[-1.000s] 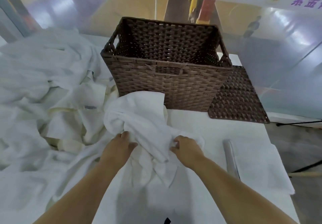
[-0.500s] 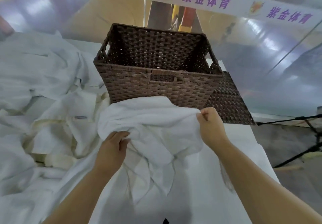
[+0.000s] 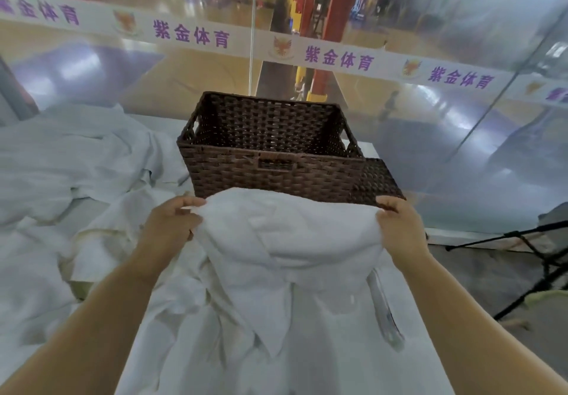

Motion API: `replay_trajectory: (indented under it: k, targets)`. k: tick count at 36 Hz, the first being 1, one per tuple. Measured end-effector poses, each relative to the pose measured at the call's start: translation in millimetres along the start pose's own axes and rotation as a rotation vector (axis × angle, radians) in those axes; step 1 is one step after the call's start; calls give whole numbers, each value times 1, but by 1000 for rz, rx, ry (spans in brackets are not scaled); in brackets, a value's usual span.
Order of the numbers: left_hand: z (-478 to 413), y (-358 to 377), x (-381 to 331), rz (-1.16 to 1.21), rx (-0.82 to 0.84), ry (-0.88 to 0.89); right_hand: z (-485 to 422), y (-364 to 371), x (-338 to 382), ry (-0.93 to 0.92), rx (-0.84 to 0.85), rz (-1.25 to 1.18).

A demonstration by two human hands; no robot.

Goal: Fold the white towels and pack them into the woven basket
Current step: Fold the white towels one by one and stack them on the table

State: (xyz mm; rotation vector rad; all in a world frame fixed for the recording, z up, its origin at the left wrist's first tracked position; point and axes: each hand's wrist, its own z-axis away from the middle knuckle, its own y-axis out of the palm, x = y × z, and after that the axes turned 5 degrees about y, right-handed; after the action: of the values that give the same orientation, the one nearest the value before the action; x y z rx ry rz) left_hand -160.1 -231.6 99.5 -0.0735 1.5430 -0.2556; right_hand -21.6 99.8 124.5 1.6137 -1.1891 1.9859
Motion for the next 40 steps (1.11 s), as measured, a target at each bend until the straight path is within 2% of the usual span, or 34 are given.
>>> replay_trajectory:
  k: [2, 5, 11, 22, 27, 31, 33, 37, 40]
  targets:
    - [3, 2, 1, 41, 26, -54, 5, -5, -5, 2, 74, 60]
    - [8, 0, -2, 56, 29, -55, 10, -15, -4, 21, 76, 69]
    - [14, -14, -36, -46, -13, 124, 10, -46, 23, -2, 68, -13]
    - [60, -42, -130, -334, -78, 365, 12, -125, 84, -174, -50, -96]
    - [98, -52, -159, -429, -180, 472, 37, -159, 103, -273, 31, 9]
    - [132, -60, -163, -471, -209, 536, 62, -178, 101, -351, 67, 165]
    - [146, -65, -159, -504, -195, 552, 75, -183, 97, -391, 31, 231]
    - [168, -74, -143, -596, -188, 573, 102, -189, 84, -505, -65, 248]
    - [185, -79, -129, -627, -168, 579, 122, -195, 72, -529, -61, 261]
